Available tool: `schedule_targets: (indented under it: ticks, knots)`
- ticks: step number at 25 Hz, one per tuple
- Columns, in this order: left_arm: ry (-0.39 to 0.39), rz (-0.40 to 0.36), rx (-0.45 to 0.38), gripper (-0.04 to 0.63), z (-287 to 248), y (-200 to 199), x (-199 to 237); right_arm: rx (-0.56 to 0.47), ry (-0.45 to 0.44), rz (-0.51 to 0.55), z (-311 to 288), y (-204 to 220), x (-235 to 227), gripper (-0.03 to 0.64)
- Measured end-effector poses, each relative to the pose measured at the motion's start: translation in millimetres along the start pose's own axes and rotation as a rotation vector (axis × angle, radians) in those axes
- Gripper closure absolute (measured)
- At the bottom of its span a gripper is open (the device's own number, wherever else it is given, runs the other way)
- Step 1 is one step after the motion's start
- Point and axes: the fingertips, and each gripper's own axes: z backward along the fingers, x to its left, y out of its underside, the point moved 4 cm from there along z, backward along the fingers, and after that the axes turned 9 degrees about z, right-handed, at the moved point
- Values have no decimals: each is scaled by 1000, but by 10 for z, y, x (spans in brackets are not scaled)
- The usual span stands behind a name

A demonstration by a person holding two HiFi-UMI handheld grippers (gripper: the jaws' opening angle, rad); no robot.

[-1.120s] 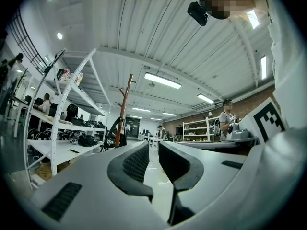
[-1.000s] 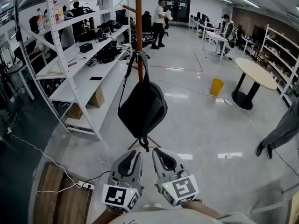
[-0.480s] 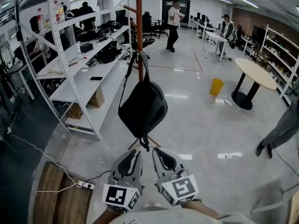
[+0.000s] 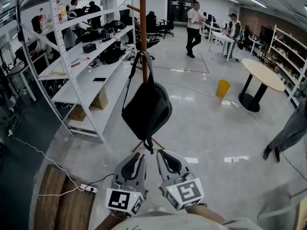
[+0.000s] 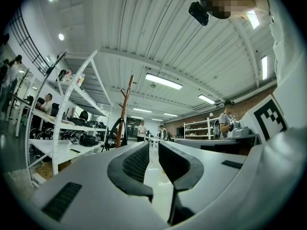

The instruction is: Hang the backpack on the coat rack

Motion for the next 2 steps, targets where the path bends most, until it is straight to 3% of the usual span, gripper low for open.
schedule_targets:
  ticks: [2]
  knots:
    - [-1, 2, -1, 522, 15, 2, 0, -1, -1, 4, 2, -2, 7, 598]
